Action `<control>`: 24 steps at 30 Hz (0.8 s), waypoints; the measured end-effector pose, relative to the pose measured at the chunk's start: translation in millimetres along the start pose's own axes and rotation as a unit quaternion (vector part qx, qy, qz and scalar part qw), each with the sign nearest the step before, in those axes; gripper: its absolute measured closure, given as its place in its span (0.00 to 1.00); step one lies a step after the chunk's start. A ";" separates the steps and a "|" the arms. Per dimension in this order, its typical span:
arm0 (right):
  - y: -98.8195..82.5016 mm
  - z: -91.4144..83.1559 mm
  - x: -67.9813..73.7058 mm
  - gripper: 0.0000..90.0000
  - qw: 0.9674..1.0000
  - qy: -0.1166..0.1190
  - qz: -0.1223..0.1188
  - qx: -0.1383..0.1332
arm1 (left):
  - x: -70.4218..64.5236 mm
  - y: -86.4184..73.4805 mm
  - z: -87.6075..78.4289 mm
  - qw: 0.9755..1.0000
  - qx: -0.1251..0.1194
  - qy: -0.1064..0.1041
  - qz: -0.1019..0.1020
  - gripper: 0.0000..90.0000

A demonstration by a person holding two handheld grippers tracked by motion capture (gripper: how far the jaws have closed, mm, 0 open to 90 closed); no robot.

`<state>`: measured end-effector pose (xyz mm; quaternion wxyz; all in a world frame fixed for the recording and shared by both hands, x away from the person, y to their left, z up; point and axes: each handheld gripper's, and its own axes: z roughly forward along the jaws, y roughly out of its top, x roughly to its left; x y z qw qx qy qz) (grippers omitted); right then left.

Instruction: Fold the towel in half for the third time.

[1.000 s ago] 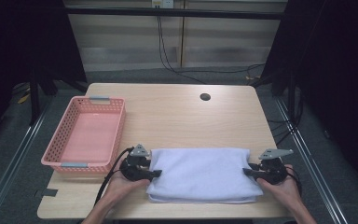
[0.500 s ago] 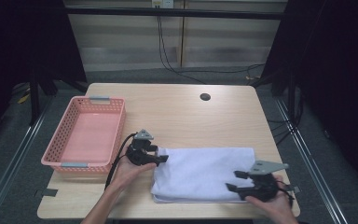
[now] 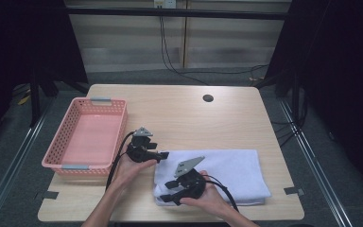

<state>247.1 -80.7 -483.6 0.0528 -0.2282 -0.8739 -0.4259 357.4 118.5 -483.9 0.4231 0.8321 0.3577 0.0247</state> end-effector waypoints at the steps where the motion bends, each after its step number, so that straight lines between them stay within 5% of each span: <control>1: 1.8 6.4 0.4 0.53 1.000 0.004 -0.007 0.006 | -0.2 -0.4 -0.3 1.000 0.001 0.001 0.002 0.33; 6: -2.2 20.4 3.9 0.47 1.000 0.010 -0.017 0.022 | -1.0 0.9 -0.2 1.000 -0.003 -0.001 0.002 0.33; 13: -8.4 23.5 15.2 0.48 0.997 -0.030 -0.069 0.018 | 0.1 1.9 -4.2 1.000 -0.021 0.011 -0.001 0.33; 16: -12.0 26.0 24.3 0.48 0.992 -0.061 -0.105 0.016 | 4.2 1.4 -5.4 1.000 -0.018 0.014 -0.005 0.32; 22: -12.7 25.1 23.6 0.61 0.990 -0.079 -0.117 0.015 | 9.8 -2.5 -1.8 1.000 0.000 0.019 -0.013 0.31; 24: -12.6 24.2 22.1 0.74 0.989 -0.093 -0.112 0.011 | 11.3 -2.6 -1.5 1.000 0.000 0.015 -0.020 0.30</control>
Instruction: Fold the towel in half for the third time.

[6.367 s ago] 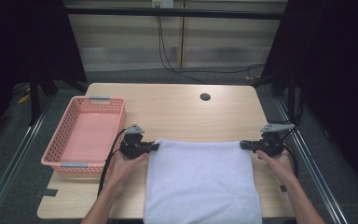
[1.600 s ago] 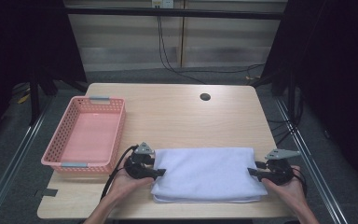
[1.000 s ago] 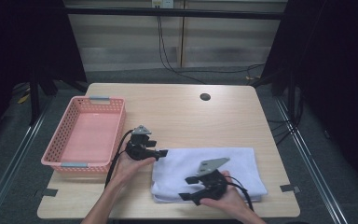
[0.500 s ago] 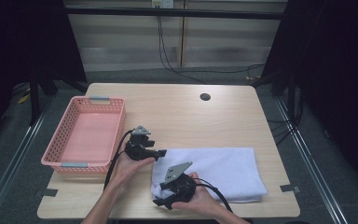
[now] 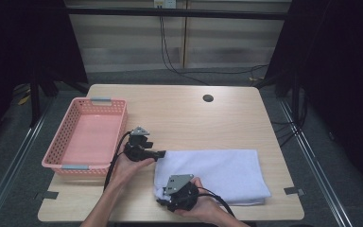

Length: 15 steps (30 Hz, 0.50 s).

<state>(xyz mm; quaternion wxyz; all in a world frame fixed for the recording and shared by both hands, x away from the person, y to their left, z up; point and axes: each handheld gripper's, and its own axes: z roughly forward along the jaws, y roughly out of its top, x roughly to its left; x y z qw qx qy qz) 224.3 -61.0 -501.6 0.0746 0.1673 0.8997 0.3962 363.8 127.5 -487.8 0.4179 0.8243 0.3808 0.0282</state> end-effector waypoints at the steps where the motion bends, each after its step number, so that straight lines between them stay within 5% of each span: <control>1: -0.3 -0.3 -2.3 0.78 1.000 0.003 0.011 -0.002 | 0.2 0.3 0.8 1.000 -0.002 0.000 -0.004 0.30; 7: -0.7 -1.7 -9.1 0.84 0.998 0.016 0.057 -0.007 | 2.1 -2.2 9.7 1.000 0.021 0.006 0.000 0.29; 15: -0.3 -3.7 -8.9 0.85 0.998 0.020 0.056 -0.005 | -0.5 -4.5 14.7 0.999 0.032 0.003 0.025 0.33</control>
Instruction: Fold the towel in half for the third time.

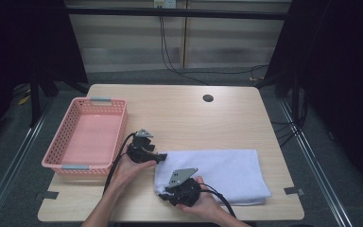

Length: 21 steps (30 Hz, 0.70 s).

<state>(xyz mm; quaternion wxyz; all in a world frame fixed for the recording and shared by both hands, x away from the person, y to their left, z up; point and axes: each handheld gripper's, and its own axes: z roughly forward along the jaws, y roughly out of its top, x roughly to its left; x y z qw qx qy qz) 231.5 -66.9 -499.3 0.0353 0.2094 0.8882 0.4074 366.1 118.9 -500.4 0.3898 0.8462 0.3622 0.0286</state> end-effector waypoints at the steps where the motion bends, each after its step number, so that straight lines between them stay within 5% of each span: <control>1: 0.1 -0.8 0.1 0.85 1.000 0.002 0.000 0.001 | -2.2 -0.2 0.8 1.000 -0.001 -0.010 0.009 0.37; 2: 0.1 -1.1 0.1 0.85 1.000 0.003 0.004 0.002 | -4.5 -0.3 1.3 1.000 0.001 -0.007 0.018 0.40; 3: 0.2 -1.4 0.1 0.85 1.000 0.004 0.009 0.003 | -5.5 -0.5 1.1 0.999 0.006 -0.028 0.023 0.47; 4: 0.6 -1.6 -0.3 0.85 1.000 0.005 0.014 0.003 | -8.3 -1.5 1.8 0.999 0.007 -0.035 0.033 0.65; 5: 0.9 -2.0 -0.5 0.86 1.000 0.005 0.017 0.005 | -10.2 -1.4 1.5 0.999 0.010 -0.033 0.037 0.69; 8: 2.8 -5.2 -2.1 0.86 1.000 0.007 0.025 0.001 | -10.2 -0.1 -0.7 0.998 0.004 -0.051 0.022 0.88; 12: 9.0 -16.2 -4.8 0.87 0.999 0.015 0.039 -0.015 | -2.5 3.9 -6.8 0.996 -0.015 -0.083 -0.022 0.90; 21: 26.3 -38.6 -14.5 0.87 0.996 0.016 0.062 -0.059 | -3.9 32.8 -24.6 0.992 -0.065 -0.099 -0.041 0.91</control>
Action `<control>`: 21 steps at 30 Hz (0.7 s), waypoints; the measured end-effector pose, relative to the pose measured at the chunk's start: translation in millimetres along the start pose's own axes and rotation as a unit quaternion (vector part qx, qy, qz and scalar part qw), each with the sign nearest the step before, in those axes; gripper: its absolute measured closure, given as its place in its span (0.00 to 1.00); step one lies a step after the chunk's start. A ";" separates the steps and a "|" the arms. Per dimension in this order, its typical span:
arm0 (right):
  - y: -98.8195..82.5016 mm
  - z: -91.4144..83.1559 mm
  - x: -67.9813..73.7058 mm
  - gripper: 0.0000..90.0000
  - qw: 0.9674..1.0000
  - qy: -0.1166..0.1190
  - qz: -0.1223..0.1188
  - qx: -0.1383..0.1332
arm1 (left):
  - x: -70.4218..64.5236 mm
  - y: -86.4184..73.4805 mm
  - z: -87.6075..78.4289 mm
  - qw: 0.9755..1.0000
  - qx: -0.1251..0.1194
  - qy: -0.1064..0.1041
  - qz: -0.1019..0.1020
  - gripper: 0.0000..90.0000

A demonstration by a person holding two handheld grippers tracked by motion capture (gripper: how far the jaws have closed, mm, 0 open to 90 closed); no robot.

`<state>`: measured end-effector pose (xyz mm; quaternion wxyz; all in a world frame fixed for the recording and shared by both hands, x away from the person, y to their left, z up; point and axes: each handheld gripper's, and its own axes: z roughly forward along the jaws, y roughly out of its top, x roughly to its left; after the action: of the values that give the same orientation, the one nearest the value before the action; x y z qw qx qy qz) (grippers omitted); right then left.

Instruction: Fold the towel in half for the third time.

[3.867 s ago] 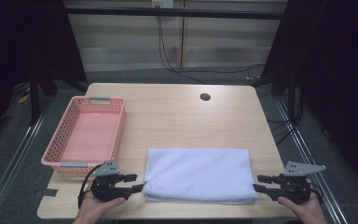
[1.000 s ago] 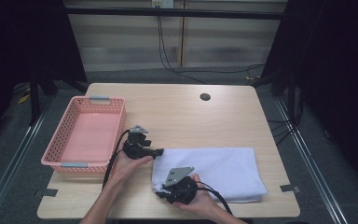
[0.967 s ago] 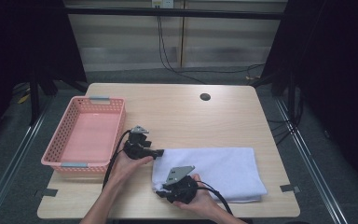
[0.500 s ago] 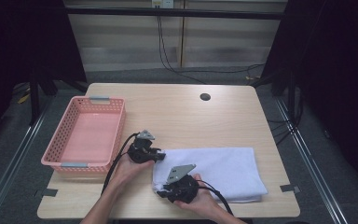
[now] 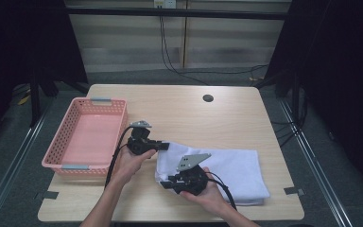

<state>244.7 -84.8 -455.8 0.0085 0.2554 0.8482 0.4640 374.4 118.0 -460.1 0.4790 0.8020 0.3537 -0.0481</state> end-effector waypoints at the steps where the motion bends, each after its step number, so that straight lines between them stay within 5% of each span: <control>1: 8.0 -5.9 -0.5 0.87 1.000 0.002 0.000 -0.014 | -1.3 6.5 -4.4 1.000 -0.004 0.004 0.007 0.91; 8: 38.7 -18.0 5.0 0.87 0.999 -0.005 -0.009 -0.050 | -4.5 28.8 -33.5 0.999 -0.020 0.022 0.015 0.91; 16: 82.9 -11.1 29.0 0.88 0.994 0.023 -0.032 -0.104 | -18.8 49.5 -87.0 0.997 -0.044 0.050 0.038 0.91; 20: 82.3 -11.7 30.9 0.88 0.993 0.017 -0.030 -0.111 | -22.0 50.8 -81.4 0.996 -0.032 0.065 0.045 0.91; 21: 72.6 -12.8 28.1 0.88 0.994 0.010 -0.024 -0.108 | -22.4 48.0 -68.5 0.997 -0.027 0.059 0.042 0.91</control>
<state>247.9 -50.5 -384.7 0.0386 0.2277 0.7991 0.5551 369.2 147.2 -378.8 0.4803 0.8044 0.3483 0.0293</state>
